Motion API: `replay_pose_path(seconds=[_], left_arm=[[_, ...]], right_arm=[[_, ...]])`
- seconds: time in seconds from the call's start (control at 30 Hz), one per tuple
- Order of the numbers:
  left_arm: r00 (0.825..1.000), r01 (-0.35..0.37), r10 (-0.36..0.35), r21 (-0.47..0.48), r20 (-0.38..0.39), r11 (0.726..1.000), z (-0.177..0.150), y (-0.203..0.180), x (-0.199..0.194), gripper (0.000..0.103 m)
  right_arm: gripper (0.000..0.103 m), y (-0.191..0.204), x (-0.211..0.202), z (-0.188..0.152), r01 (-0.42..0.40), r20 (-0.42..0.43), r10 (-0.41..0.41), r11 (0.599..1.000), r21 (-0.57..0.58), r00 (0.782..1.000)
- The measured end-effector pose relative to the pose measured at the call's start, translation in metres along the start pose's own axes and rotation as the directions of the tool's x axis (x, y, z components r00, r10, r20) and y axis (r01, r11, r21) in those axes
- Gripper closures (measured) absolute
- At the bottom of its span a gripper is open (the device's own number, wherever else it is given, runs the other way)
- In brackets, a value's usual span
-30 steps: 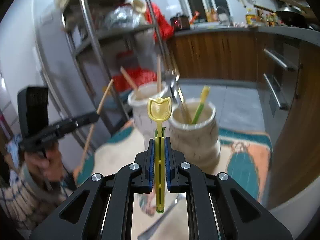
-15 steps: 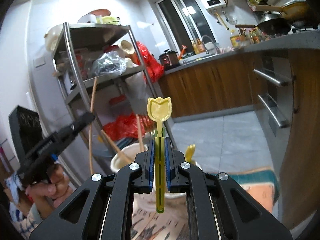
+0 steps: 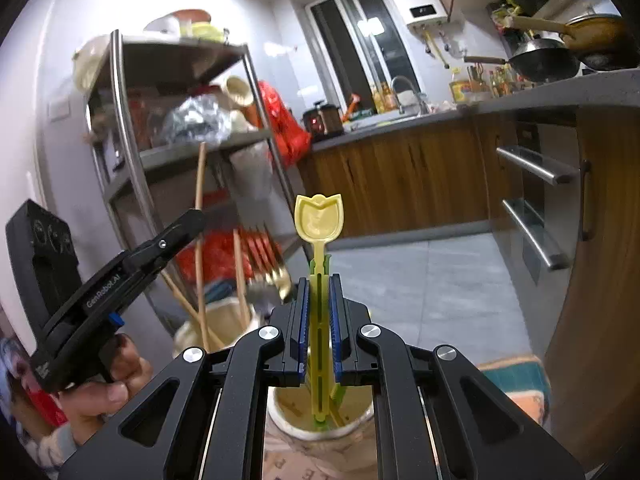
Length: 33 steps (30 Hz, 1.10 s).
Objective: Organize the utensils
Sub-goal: 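Drop chopstick into tall holder with left tool while right drops yellow utensil into short holder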
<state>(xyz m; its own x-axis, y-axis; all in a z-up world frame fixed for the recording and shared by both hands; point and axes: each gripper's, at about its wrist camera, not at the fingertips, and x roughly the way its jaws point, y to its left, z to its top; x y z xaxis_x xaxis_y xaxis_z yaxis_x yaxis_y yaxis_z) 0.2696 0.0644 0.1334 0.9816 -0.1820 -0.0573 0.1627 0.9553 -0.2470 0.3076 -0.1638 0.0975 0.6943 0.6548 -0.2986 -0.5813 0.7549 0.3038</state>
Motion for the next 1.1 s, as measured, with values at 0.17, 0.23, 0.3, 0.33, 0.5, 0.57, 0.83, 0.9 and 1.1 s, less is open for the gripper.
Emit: replay_pose_path(seconds=[0.17, 0.23, 0.3, 0.33, 0.5, 0.57, 0.83, 0.9, 1.1], left_arm=[[0.998, -0.028, 0.030, 0.036, -0.051, 0.999, -0.011, 0.000, -0.004, 0.099], [0.996, -0.044, 0.048, 0.051, -0.078, 0.998, -0.017, -0.001, -0.005, 0.099], [0.991, -0.063, 0.070, 0.069, -0.111, 0.996, -0.019, -0.001, -0.003, 0.098], [0.989, -0.071, 0.081, 0.077, -0.126, 0.994, -0.020, -0.002, -0.002, 0.098], [0.981, -0.099, 0.115, 0.106, -0.159, 0.990, -0.023, -0.004, 0.003, 0.098], [0.979, -0.100, 0.117, 0.109, -0.167, 0.989, -0.024, -0.004, 0.004, 0.098], [0.976, -0.110, 0.132, 0.133, -0.173, 0.985, -0.028, -0.005, 0.005, 0.098], [0.976, -0.112, 0.135, 0.134, -0.172, 0.985, -0.027, -0.005, 0.004, 0.098], [0.978, -0.110, 0.132, 0.138, -0.163, 0.984, -0.024, -0.004, -0.001, 0.096]], right_arm=[[0.093, 0.007, 0.007, -0.009, 0.019, -0.058, -0.021, 0.999, -0.037, 0.998], [0.092, 0.011, 0.011, -0.012, 0.025, -0.082, -0.030, 0.998, -0.050, 0.996], [0.092, 0.012, 0.013, -0.014, 0.036, -0.099, -0.042, 0.998, -0.060, 0.994], [0.092, 0.013, 0.015, -0.015, 0.041, -0.108, -0.047, 0.997, -0.063, 0.993], [0.092, 0.015, 0.019, -0.018, 0.049, -0.138, -0.058, 0.996, -0.072, 0.989], [0.092, 0.016, 0.022, -0.020, 0.054, -0.148, -0.066, 0.995, -0.081, 0.987], [0.092, 0.017, 0.027, -0.023, 0.052, -0.178, -0.068, 0.995, -0.091, 0.982], [0.092, 0.017, 0.027, -0.023, 0.054, -0.180, -0.069, 0.994, -0.091, 0.981], [0.086, 0.018, 0.027, -0.023, 0.055, -0.178, -0.071, 0.994, -0.098, 0.981]])
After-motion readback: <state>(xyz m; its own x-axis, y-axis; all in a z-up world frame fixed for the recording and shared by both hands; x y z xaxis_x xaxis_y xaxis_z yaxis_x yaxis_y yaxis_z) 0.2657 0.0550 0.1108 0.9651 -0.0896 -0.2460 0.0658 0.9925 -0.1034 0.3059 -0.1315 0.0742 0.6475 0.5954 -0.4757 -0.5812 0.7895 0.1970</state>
